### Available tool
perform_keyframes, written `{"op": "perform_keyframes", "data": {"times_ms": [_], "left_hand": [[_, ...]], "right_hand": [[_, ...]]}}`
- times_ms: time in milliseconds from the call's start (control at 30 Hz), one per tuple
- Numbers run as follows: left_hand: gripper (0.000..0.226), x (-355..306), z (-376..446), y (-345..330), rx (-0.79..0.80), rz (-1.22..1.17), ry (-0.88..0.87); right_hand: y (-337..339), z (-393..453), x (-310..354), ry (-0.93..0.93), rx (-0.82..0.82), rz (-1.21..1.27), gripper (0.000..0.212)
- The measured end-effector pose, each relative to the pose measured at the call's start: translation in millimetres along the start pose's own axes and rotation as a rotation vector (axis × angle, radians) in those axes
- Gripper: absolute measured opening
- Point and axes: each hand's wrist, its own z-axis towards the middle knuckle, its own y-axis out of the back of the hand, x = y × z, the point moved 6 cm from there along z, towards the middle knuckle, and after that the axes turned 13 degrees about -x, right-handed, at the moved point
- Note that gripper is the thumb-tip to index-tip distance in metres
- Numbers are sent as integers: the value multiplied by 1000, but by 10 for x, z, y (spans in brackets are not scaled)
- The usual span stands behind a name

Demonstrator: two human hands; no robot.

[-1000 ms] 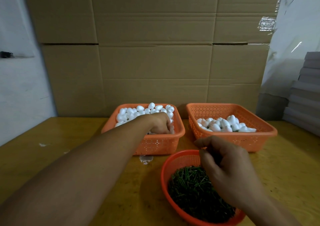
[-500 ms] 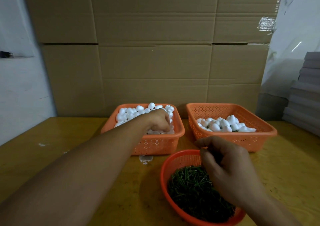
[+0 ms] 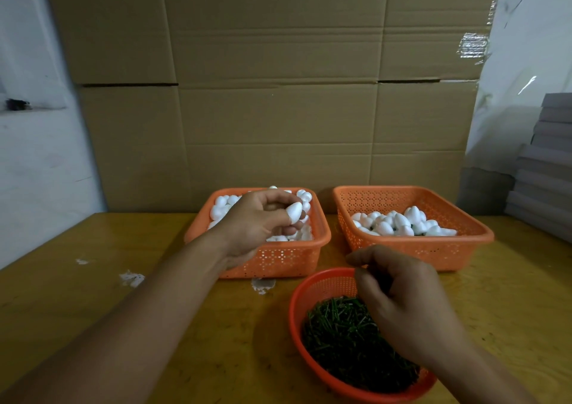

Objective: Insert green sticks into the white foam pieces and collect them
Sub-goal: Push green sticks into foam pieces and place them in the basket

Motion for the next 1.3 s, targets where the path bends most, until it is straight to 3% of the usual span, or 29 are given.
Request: {"op": "perform_keyframes", "data": {"times_ms": [200, 533, 633, 767, 967, 1167, 1300], "left_hand": [[43, 50, -548, -37, 29, -182, 72], [21, 267, -895, -93, 29, -24, 9], [30, 292, -928, -69, 84, 47, -14], [32, 276, -949, -97, 87, 75, -62], [25, 257, -962, -141, 1, 94, -144], [37, 200, -977, -155, -150, 110, -254], [39, 156, -989, -169, -161, 127, -322]], "right_hand": [[-38, -17, 13, 4, 51, -40, 18], [-219, -132, 94, 161, 430, -380, 17], [-266, -201, 89, 157, 526, -519, 36], [-323, -277, 63, 153, 632, -618, 43], [-354, -287, 17, 108, 640, -663, 35], [-367, -272, -44, 50, 632, -676, 32], [-396, -273, -53, 36, 621, -680, 33]]}}
